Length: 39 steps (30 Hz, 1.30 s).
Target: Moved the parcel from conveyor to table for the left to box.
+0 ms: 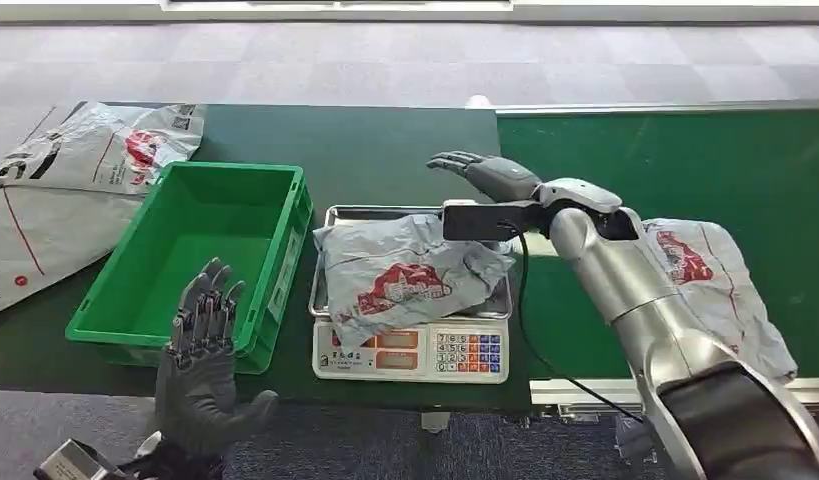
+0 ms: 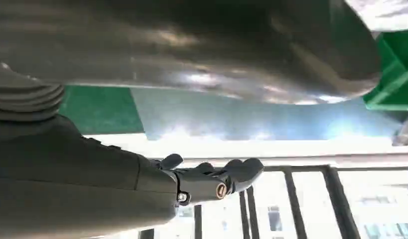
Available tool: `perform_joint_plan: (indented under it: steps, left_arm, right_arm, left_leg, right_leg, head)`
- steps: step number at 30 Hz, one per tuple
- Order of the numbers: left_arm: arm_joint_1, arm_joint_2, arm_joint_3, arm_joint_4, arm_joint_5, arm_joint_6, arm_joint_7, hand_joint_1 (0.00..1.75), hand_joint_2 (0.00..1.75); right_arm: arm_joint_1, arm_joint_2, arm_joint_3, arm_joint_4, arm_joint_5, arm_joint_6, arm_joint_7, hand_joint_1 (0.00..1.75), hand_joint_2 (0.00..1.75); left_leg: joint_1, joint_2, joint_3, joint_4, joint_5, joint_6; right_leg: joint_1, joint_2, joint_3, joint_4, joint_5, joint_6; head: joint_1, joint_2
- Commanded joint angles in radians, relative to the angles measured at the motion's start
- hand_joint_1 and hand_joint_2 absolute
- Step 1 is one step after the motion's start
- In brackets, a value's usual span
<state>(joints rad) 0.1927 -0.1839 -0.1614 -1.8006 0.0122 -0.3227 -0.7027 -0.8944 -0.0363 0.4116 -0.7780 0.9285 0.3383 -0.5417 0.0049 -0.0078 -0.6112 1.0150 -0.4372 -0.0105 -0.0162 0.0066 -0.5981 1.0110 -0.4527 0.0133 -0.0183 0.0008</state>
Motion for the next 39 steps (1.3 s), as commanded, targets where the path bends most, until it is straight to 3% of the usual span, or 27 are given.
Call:
perform_joint_plan:
  steps: [1,13,16,17,19,25,26,27,28,29,31,34,39]
  left_arm:
    - [0.008,-0.001,0.075,0.005,-0.006,-0.017,0.005,0.00,1.75]
    - [0.019,-0.009,0.089,-0.007,-0.010,-0.026,0.005,0.00,1.75]
    - [0.001,-0.007,0.087,0.021,-0.082,0.042,0.005,0.00,1.75]
    - [-0.039,0.010,0.064,0.099,-0.263,0.213,0.005,0.00,1.75]
    - [-0.074,0.019,0.061,0.135,-0.252,0.225,0.005,0.00,1.75]
    - [-0.067,0.020,0.057,0.129,-0.252,0.228,0.005,0.00,1.75]
    - [-0.110,0.025,0.047,0.187,-0.517,0.409,0.075,0.00,1.75]
    - [-0.300,0.061,-0.021,0.365,-0.738,0.420,0.219,0.00,1.75]
    - [-0.420,0.071,-0.060,0.496,-0.821,0.431,0.255,0.00,1.75]
    - [-0.536,0.069,-0.090,0.636,-0.868,0.459,0.271,0.00,1.75]
    - [-0.654,0.064,-0.148,0.796,-0.988,0.524,0.323,0.00,1.75]
    - [-0.728,0.051,-0.195,0.918,-1.042,0.537,0.343,0.00,1.75]
    - [-0.771,0.035,-0.239,1.012,-1.096,0.558,0.363,0.00,1.75]
  right_arm:
    - [-0.076,-0.087,0.133,-0.077,-0.053,0.002,-0.021,0.00,0.00]
    - [-0.097,-0.090,0.165,-0.064,-0.087,-0.042,-0.025,0.00,0.00]
    - [-0.015,-0.065,0.088,-0.188,-0.142,-0.270,-0.020,0.00,0.00]
    - [0.075,-0.052,0.038,-0.322,-0.176,-0.381,-0.026,0.00,0.00]
    - [0.119,-0.067,0.044,-0.403,-0.172,-0.373,0.009,0.00,0.00]
    - [0.114,-0.069,0.043,-0.399,-0.172,-0.372,0.010,0.00,0.00]
    - [0.187,-0.007,-0.059,-0.462,-0.276,-0.501,-0.089,0.00,1.75]
    - [0.349,0.094,-0.129,-0.641,-0.311,-0.702,-0.155,0.00,1.75]
    - [0.432,0.125,-0.120,-0.737,-0.310,-0.794,-0.148,0.00,1.75]
    - [0.488,0.126,-0.082,-0.802,-0.303,-0.880,-0.125,0.00,1.75]
    - [0.513,0.122,-0.047,-0.816,-0.319,-0.998,-0.107,0.00,1.75]
    - [0.525,0.168,-0.112,-0.804,-0.358,-1.036,-0.152,0.00,1.75]
    - [0.558,0.193,-0.146,-0.834,-0.360,-1.036,-0.155,0.00,1.75]
  left_leg:
    - [0.000,0.002,0.001,-0.001,0.000,0.000]
    - [0.000,0.001,0.001,-0.001,0.000,0.000]
    - [0.000,0.001,0.002,-0.001,0.000,0.000]
    - [0.000,0.000,0.002,-0.002,0.000,0.000]
    - [0.000,-0.001,0.003,-0.003,0.001,0.000]
    - [0.000,-0.001,0.002,-0.002,0.000,0.000]
    - [0.000,-0.001,0.003,-0.003,0.001,0.000]
    - [0.000,-0.001,0.003,-0.003,0.001,-0.001]
    - [0.000,-0.001,0.003,-0.003,0.001,0.000]
    - [0.000,-0.007,0.003,-0.005,0.003,-0.001]
    - [0.000,-0.018,0.004,-0.007,0.006,-0.001]
    - [0.001,-0.022,0.002,-0.004,0.006,-0.001]
    - [0.002,-0.011,0.001,-0.001,0.004,-0.002]
  right_leg:
    - [0.000,0.001,0.000,-0.001,0.000,-0.001]
    - [0.000,0.000,0.001,-0.001,0.000,0.000]
    - [0.000,0.000,0.002,-0.001,0.000,0.000]
    - [0.001,-0.001,0.003,-0.002,0.000,-0.001]
    - [0.001,-0.002,0.004,-0.003,0.000,-0.001]
    - [0.001,-0.002,0.003,-0.002,0.000,-0.001]
    - [0.002,-0.003,0.003,-0.003,0.000,-0.001]
    - [0.001,-0.003,0.003,-0.003,0.000,-0.001]
    - [0.001,-0.002,0.003,-0.003,0.000,-0.001]
    - [0.001,-0.008,0.004,-0.004,0.000,-0.001]
    - [0.001,-0.020,0.008,-0.006,-0.001,-0.002]
    - [0.002,-0.024,0.009,-0.004,-0.002,-0.002]
    - [0.002,-0.011,0.004,-0.002,0.001,-0.002]
  head:
    - [0.000,0.000]
    - [0.000,0.000]
    - [0.000,0.000]
    - [0.000,0.000]
    - [0.000,0.000]
    - [0.000,0.000]
    - [0.000,0.000]
    - [0.000,0.000]
    - [0.000,0.000]
    - [0.000,0.000]
    - [0.000,0.000]
    - [0.000,0.000]
    - [0.000,0.000]
